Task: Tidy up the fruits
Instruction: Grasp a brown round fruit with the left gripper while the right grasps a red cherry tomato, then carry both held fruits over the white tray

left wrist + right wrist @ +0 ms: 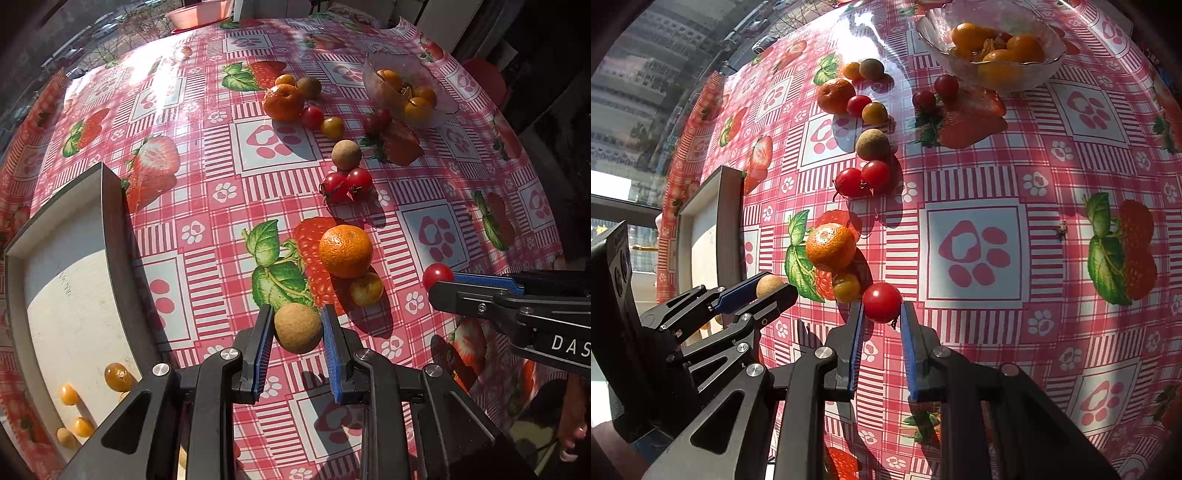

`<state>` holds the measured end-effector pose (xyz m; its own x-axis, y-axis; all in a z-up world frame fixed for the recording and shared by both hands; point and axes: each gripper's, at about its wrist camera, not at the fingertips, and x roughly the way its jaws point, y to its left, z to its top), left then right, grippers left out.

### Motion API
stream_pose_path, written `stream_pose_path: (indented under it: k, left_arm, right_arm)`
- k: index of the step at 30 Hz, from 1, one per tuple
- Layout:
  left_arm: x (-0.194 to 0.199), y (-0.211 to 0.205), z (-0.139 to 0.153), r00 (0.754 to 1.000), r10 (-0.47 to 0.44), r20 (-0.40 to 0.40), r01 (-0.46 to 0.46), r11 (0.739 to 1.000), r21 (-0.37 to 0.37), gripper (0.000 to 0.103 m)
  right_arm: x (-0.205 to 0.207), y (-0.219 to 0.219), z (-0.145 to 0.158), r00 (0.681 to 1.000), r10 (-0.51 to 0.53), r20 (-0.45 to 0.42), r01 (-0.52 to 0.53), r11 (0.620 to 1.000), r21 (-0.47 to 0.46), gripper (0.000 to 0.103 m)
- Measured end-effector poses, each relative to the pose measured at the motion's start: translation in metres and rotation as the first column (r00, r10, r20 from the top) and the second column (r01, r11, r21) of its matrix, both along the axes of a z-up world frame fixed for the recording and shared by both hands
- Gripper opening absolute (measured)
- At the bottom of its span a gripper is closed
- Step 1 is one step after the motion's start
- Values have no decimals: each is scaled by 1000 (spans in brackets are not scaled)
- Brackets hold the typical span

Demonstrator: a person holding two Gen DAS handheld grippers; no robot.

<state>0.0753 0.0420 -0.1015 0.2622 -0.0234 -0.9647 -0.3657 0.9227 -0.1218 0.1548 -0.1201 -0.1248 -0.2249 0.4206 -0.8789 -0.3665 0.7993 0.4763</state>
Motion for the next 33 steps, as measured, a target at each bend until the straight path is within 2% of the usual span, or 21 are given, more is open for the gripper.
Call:
stream_pose_path:
  k: [13,33]
  left_arm:
    - [-34,17,25,998,53,45,-53,999,-2,28]
    - [-105,85,39,976,200,86,-200,980,-1,28]
  right_arm:
    - [-15,17,28,998,49,31,-49,999,1,21]
    - [-46,102,57,979,189,76,-190,982,5,21]
